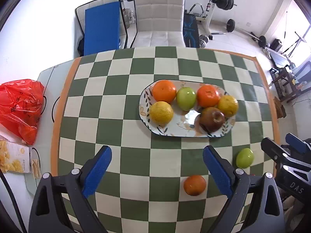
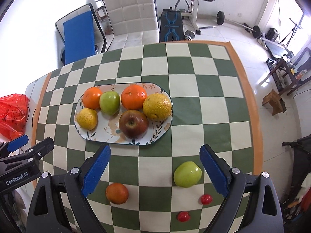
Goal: Organize fruits
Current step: 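Lift both tools away from the plate, then grasp the orange tangerine with the left tool while the right tool grasps the green apple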
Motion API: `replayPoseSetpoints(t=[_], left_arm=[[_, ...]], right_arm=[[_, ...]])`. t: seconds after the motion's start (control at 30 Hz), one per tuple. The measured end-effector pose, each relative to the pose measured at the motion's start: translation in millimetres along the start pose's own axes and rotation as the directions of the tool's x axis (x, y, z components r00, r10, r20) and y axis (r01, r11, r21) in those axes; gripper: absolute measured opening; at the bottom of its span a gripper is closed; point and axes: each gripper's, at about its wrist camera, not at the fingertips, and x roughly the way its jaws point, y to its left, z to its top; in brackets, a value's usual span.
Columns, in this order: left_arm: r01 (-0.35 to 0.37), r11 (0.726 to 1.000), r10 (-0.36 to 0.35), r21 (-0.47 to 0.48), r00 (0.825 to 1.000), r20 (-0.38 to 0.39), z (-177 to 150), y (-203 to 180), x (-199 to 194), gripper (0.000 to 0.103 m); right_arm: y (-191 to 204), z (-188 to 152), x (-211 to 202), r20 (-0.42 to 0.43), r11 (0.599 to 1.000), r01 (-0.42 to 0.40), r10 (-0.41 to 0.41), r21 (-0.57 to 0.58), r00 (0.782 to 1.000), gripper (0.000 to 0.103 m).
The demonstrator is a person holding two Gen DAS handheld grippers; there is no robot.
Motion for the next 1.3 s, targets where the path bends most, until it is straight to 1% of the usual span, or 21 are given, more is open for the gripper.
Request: replayPoseSetpoints(t=[0.2, 0.37, 0.53, 0.7, 0.9, 0.93, 0.97, 1.07, 1.13, 1.2, 1.23, 1.27, 1.3], left_arm=[[0.025, 1.000, -0.026, 0.009, 0.998, 0.062, -15, -4, -40, 0.096], [0.032, 0.999, -0.035, 0.022, 0.992, 0.121, -24, -8, -70, 0.096], [0.050, 0.998, -0.053, 0.028, 0.988, 0.148, -32, -11, -90, 0.096], [0.047, 0.999, -0.051, 0.027, 0.987, 0.154, -38, -16, -96, 0.096], [0.044, 0.999, -0.046, 0.015, 0.989, 0.144, -38, -19, -91, 0.096], [0.036, 0.999, -0.038, 0.017, 0.990, 0.139, -37, -20, -88, 0.097], [0.029, 0.999, -0.032, 0.020, 0.991, 0.129, -35, -21, -84, 0.103], [0.000, 1.000, -0.003, 0.029, 0.995, 0.099, -31, -27, -65, 0.103], [-0.013, 0.999, 0.012, 0.031, 0.998, 0.060, -29, -31, -46, 0.103], [-0.016, 0.999, 0.016, 0.028, 1.000, -0.012, -29, -36, -18, 0.103], [-0.010, 1.000, 0.012, 0.025, 0.999, -0.045, -29, -38, -6, 0.103], [0.000, 1.000, 0.002, 0.021, 0.994, -0.105, -31, -41, 15, 0.103], [0.007, 1.000, -0.004, 0.016, 0.990, -0.142, -33, -44, 27, 0.103]], right_arm=[[1, -23, -48, 0.069, 1.000, -0.006, 0.006, -0.001, 0.998, 0.095], [3, -36, -93, 0.139, 1.000, -0.010, 0.011, -0.007, 0.990, 0.095], [5, -48, -128, 0.194, 1.000, -0.010, 0.012, -0.013, 0.981, 0.095], [5, -57, -146, 0.218, 1.000, -0.014, 0.016, -0.010, 0.976, 0.095], [1, -64, -148, 0.219, 1.000, -0.031, 0.029, 0.005, 0.975, 0.095], [0, -63, -147, 0.217, 0.999, -0.034, 0.032, 0.006, 0.976, 0.095], [-1, -63, -145, 0.215, 0.999, -0.037, 0.035, 0.007, 0.976, 0.095], [-9, -60, -134, 0.205, 0.998, -0.051, 0.044, 0.029, 0.978, 0.096], [-20, -57, -117, 0.171, 0.997, -0.055, 0.045, 0.054, 0.984, 0.096], [-33, -56, -98, 0.135, 0.995, -0.055, 0.044, 0.082, 0.990, 0.096], [-42, -55, -82, 0.100, 0.994, -0.050, 0.040, 0.100, 0.994, 0.096], [-50, -54, -69, 0.075, 0.992, -0.050, 0.041, 0.118, 0.996, 0.096], [-58, -54, -55, 0.048, 0.990, -0.054, 0.048, 0.134, 0.998, 0.096]])
